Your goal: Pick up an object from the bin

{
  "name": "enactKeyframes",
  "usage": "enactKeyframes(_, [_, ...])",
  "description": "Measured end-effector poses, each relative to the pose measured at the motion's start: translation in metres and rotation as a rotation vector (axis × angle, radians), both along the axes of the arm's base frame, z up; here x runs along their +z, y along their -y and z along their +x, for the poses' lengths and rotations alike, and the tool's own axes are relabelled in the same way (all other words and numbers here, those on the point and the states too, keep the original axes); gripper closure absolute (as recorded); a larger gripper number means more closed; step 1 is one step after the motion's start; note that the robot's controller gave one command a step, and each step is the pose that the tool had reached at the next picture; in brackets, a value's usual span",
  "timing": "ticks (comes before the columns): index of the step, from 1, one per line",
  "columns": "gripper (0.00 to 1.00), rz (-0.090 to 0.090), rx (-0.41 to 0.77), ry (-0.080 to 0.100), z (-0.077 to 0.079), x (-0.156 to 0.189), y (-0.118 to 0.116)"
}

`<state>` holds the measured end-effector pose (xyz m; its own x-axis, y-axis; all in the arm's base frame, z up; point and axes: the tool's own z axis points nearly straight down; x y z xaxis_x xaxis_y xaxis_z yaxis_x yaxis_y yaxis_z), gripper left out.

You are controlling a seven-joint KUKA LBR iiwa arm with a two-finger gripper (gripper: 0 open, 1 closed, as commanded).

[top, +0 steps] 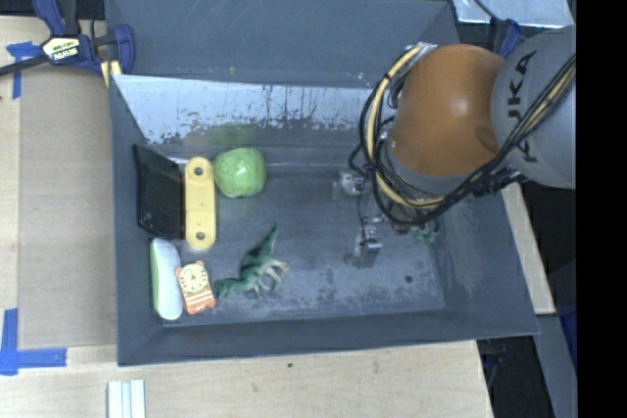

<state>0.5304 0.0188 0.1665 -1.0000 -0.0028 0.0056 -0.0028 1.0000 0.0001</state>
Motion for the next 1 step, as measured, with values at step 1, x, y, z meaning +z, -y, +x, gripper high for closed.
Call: enactKeyframes(1, [0.0,0.0,-0.001,0.009,0.0017,0.0047,0.0001])
